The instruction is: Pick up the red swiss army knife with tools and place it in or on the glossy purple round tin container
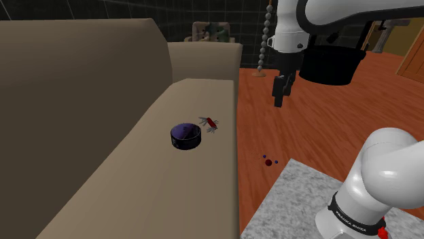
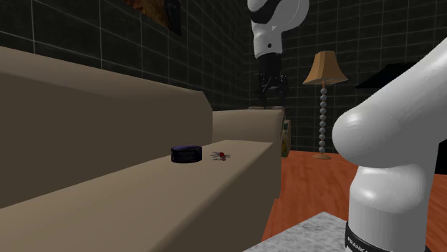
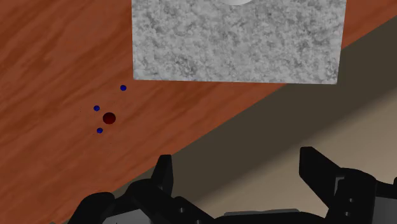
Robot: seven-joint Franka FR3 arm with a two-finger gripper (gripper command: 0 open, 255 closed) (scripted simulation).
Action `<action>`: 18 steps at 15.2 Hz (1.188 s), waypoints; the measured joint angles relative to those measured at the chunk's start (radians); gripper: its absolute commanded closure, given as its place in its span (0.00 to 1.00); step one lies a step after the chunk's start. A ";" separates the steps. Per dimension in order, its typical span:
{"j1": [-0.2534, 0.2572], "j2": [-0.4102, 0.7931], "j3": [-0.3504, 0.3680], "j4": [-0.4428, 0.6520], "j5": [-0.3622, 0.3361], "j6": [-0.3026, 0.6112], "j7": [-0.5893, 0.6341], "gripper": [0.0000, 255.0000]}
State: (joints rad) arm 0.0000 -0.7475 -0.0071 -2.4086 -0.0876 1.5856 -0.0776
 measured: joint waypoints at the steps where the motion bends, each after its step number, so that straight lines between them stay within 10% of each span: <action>1: 0.000 0.000 0.000 0.000 0.000 0.000 0.000 0.00; 18: -0.018 0.551 -0.009 0.148 0.056 0.480 0.123 0.00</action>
State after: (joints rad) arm -0.0175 -0.1962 -0.0160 -2.2606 -0.0312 2.0656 0.0458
